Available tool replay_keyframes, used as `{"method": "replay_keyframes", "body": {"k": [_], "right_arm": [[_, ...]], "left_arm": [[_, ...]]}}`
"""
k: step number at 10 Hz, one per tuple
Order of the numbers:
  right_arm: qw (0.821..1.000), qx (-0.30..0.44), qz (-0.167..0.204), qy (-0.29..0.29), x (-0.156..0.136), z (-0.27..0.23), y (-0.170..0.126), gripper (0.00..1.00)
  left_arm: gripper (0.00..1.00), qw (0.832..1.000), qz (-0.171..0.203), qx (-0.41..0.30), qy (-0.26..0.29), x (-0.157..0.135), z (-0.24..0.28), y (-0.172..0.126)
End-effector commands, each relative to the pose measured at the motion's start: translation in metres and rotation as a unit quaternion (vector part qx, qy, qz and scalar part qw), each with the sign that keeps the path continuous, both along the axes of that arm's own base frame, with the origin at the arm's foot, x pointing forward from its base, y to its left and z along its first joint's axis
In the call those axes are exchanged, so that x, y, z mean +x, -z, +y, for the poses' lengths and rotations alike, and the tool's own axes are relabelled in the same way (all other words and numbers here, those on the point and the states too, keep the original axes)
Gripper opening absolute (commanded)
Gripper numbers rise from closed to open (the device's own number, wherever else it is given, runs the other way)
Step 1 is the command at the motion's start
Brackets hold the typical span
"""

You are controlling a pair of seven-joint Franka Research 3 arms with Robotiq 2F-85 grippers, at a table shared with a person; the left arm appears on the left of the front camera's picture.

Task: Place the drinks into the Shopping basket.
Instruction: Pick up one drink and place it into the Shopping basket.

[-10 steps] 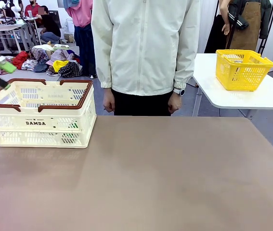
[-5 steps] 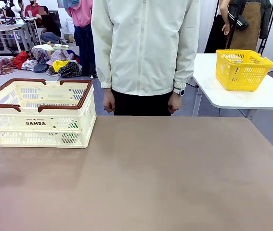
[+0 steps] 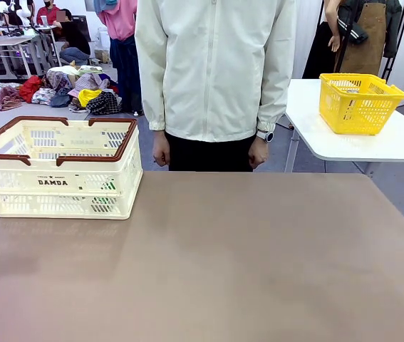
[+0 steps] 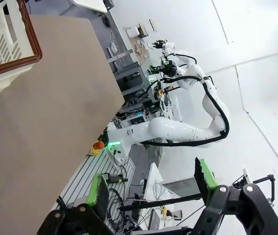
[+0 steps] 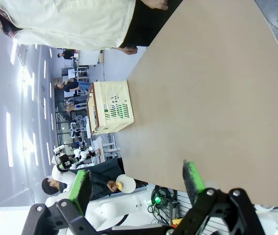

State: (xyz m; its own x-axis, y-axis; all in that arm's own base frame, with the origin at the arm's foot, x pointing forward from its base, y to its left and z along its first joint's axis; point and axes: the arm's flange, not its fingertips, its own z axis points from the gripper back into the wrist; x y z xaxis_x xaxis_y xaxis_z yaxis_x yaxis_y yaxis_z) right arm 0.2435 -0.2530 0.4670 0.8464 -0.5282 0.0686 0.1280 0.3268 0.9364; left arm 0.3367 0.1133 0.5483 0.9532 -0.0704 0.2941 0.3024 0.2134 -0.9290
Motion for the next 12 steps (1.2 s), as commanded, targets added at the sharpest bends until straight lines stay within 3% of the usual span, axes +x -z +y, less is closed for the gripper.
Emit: {"method": "replay_keyframes", "body": {"k": [1,12], "right_arm": [[1.000,-0.001,-0.010,-0.003,-0.0006,-0.0008,-0.0004,1.00],[1.000,-0.001,-0.010,-0.003,-0.0006,-0.0008,-0.0004,1.00]], "left_arm": [[0.93,1.000,0.002,-0.010,0.000,-0.0046,-0.0009,-0.0024],[0.93,1.000,0.002,-0.010,0.000,-0.0046,-0.0009,-0.0024]]}}
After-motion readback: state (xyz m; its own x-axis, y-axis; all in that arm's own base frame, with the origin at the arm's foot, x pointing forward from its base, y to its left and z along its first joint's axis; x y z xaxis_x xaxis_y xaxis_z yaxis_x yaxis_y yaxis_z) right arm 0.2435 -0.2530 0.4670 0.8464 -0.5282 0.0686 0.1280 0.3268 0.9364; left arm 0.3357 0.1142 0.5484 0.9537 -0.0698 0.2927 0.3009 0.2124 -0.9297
